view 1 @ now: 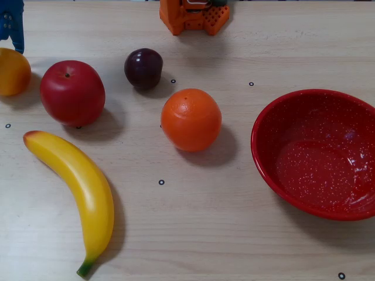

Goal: Put peach in the red bowl.

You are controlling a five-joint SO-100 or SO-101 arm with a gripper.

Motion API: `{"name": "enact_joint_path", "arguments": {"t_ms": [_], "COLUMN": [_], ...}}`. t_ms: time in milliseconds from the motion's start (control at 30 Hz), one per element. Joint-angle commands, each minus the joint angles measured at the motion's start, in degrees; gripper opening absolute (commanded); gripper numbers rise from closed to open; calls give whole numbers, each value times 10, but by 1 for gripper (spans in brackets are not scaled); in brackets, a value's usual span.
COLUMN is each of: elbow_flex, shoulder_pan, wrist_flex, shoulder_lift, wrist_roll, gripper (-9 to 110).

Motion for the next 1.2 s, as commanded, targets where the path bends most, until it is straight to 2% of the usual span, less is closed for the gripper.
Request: {"name": "enact_joint_path", "arguments": {"t_ms": [0, 700, 1167], "elbow_flex": [-53, -51, -53], "shoulder_pan": [-17, -29, -31], "wrist_flex": [-18, -33, -34], "shoulder_lift": [28, 11, 6], "wrist_roll": [-19, -15, -22], "gripper": [42, 40, 35]}}
